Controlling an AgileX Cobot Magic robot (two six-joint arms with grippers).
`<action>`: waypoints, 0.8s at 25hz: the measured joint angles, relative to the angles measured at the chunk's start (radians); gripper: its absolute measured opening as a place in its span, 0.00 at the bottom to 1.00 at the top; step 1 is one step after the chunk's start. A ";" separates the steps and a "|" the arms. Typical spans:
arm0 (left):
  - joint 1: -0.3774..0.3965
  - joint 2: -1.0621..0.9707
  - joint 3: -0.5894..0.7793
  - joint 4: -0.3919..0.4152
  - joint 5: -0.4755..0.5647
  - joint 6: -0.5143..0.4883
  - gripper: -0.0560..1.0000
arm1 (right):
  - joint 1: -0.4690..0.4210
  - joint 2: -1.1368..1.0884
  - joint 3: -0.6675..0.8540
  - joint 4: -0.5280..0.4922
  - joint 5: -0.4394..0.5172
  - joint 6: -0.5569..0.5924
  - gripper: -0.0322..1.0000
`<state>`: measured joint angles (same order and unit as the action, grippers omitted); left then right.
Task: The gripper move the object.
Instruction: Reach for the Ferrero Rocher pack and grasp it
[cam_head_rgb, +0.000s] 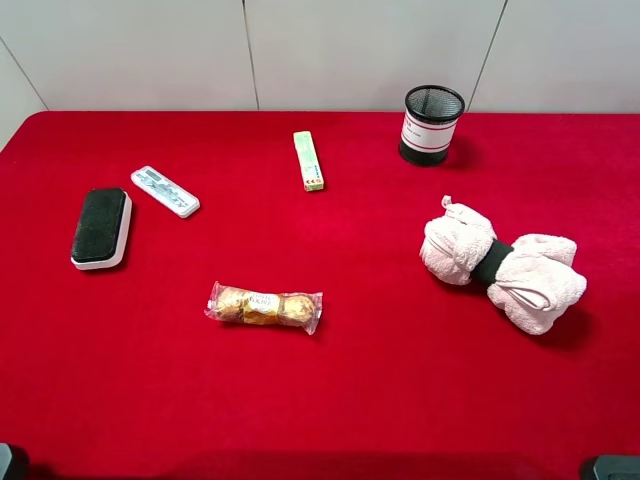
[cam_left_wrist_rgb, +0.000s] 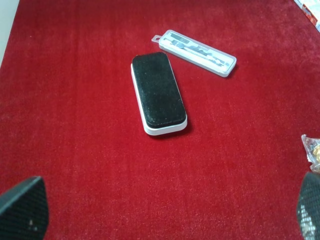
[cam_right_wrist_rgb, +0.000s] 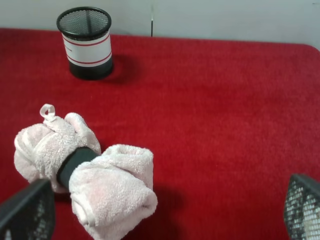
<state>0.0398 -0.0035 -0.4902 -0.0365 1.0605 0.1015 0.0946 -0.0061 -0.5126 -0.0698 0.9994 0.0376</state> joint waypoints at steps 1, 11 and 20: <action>0.000 0.000 0.000 0.000 0.000 0.000 0.99 | 0.000 0.008 -0.012 0.002 -0.013 0.000 0.70; 0.000 0.000 0.000 0.000 0.000 0.000 0.99 | 0.000 0.377 -0.182 0.140 -0.104 -0.156 0.70; 0.000 0.000 0.000 0.000 0.000 0.000 0.99 | 0.027 0.755 -0.244 0.385 -0.094 -0.481 0.70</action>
<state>0.0398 -0.0035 -0.4902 -0.0365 1.0605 0.1015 0.1219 0.7494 -0.7571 0.3155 0.9053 -0.4432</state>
